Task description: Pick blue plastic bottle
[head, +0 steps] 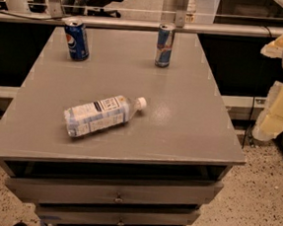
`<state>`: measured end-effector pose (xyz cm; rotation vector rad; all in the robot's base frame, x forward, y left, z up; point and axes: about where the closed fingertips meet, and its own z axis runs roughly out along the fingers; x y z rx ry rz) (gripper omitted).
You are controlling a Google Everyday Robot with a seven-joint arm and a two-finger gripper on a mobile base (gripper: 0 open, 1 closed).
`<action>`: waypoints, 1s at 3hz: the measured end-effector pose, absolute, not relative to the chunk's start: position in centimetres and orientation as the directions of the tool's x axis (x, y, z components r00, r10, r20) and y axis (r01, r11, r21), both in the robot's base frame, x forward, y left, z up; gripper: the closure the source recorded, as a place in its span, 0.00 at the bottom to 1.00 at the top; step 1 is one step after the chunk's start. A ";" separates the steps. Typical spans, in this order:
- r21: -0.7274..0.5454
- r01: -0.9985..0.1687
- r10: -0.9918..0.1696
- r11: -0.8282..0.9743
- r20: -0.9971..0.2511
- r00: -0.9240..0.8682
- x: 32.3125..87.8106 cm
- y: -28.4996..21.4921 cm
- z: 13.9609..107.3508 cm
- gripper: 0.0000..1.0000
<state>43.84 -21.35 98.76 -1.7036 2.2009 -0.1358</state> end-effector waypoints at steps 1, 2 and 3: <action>-0.288 -0.918 -0.953 0.271 -0.218 -0.213 43.9 -21.3 98.8 0.00; -0.249 -0.922 -0.924 0.296 -0.318 -0.211 46.1 -18.7 97.8 0.00; -0.194 -0.937 -0.861 0.290 -0.480 -0.167 50.3 -12.4 97.1 0.00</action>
Offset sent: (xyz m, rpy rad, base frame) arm 0.0704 0.0780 -0.0303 0.3364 0.0428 0.0127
